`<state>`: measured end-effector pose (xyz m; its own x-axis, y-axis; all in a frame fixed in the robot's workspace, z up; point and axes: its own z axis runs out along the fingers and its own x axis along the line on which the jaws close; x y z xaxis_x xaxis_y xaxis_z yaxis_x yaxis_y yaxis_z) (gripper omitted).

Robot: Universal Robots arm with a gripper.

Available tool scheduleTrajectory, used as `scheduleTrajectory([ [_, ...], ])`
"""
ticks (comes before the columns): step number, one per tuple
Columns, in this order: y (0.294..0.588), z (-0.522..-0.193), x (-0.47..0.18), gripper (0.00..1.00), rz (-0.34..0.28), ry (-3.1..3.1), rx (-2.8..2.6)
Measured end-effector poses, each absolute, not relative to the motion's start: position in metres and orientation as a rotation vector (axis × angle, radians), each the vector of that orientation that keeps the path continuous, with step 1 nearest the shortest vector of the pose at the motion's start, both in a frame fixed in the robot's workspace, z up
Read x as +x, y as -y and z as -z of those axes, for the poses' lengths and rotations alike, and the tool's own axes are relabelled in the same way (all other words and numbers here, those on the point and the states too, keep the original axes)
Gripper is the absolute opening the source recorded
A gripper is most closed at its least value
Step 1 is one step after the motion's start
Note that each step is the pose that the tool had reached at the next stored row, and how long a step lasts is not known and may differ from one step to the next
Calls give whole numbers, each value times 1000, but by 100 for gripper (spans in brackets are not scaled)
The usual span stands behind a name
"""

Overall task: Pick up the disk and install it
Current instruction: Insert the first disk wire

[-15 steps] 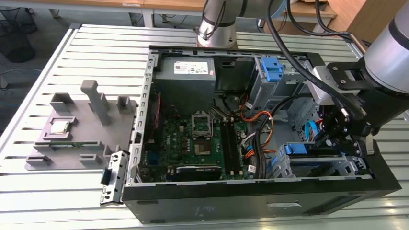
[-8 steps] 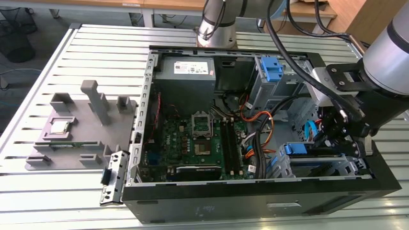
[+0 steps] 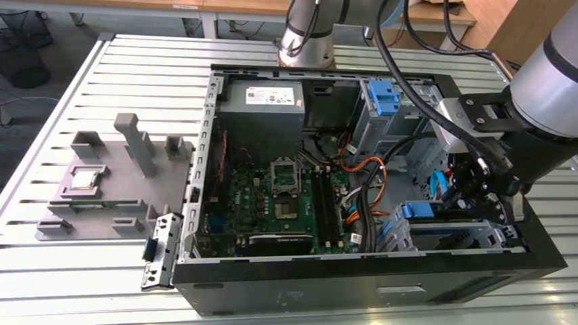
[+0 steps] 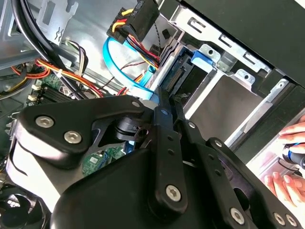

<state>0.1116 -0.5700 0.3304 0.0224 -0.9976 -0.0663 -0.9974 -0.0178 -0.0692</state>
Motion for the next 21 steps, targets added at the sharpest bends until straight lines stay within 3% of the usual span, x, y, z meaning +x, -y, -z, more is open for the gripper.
scheduleTrajectory([
  [13, 570, -328, 112, 17, 1, -2131, -2175],
  [14, 570, -328, 112, 23, 1, -2132, -2175],
  [21, 570, -344, 112, 23, 2, -2132, -2175],
])
